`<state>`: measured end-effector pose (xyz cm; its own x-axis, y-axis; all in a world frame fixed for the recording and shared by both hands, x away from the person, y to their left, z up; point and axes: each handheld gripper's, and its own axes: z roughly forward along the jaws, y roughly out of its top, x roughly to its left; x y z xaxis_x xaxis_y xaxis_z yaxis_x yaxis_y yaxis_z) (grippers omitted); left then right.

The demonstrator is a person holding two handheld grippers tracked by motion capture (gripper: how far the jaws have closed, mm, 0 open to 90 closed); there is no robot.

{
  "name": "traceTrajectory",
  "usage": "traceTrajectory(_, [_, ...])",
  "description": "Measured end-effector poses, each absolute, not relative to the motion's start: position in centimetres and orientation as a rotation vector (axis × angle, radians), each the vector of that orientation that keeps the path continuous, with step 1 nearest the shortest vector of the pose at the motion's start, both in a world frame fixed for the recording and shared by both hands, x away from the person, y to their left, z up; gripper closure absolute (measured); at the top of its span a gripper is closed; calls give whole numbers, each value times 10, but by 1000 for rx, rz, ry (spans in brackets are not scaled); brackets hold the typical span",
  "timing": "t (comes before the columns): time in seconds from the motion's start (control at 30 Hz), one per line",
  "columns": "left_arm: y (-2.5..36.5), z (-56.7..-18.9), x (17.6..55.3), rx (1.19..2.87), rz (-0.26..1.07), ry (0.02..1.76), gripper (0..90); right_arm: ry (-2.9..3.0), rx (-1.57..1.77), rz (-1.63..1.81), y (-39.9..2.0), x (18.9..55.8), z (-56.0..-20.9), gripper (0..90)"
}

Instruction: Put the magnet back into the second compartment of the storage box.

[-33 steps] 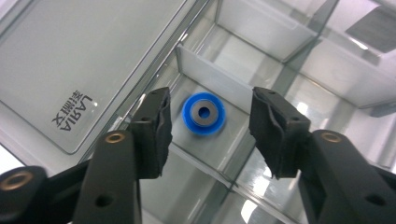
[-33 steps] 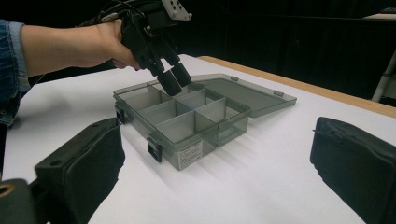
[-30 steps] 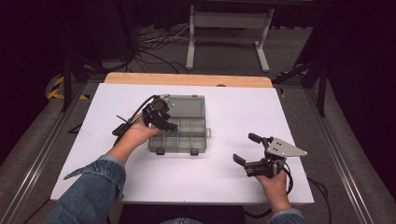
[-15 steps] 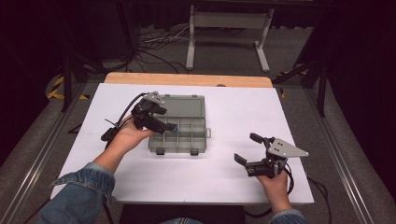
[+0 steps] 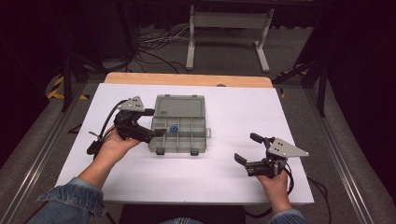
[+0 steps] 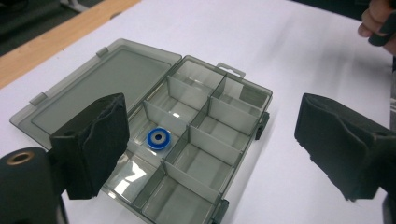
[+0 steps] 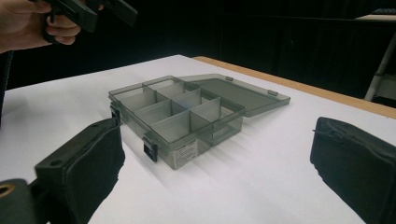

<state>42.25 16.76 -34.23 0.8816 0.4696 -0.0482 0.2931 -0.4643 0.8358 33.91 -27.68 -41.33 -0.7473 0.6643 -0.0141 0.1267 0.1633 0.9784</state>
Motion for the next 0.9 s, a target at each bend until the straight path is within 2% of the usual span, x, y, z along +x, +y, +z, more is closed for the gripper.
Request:
traceTrajectory(0.5, [204,-356,394,1935,306,546,59,2002,751,1609,-276,338,-413,31])
traceTrajectory(0.9, [234,-384,369,1774,371,535,56,1990,740,1610,-276,337,-413,27])
